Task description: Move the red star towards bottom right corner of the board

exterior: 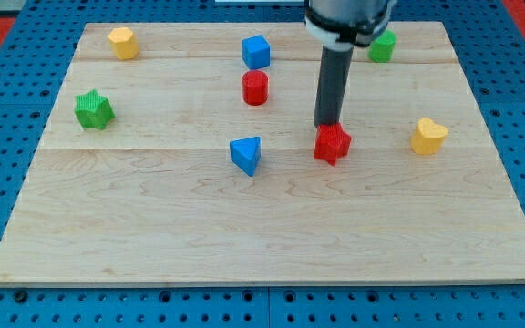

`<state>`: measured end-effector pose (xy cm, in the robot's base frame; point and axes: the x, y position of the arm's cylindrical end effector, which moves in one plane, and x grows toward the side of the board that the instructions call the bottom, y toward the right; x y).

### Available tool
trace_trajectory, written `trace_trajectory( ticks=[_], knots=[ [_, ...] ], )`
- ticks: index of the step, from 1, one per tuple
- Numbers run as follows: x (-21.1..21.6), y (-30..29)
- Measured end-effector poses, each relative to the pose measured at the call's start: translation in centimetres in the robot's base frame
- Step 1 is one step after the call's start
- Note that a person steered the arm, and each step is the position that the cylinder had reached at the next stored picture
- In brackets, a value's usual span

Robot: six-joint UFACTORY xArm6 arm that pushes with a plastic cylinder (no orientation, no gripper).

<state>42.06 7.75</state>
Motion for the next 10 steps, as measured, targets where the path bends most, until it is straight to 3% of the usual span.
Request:
trace_trajectory(
  ticks=[1,3,5,6,7,8,10],
  knots=[
    [3.9,0.1],
    [6.7,-3.8],
    [8.4,5.2],
    [8.6,5.8],
    [9.2,2.0],
    [12.2,6.6],
    [10.2,5.5]
  ],
)
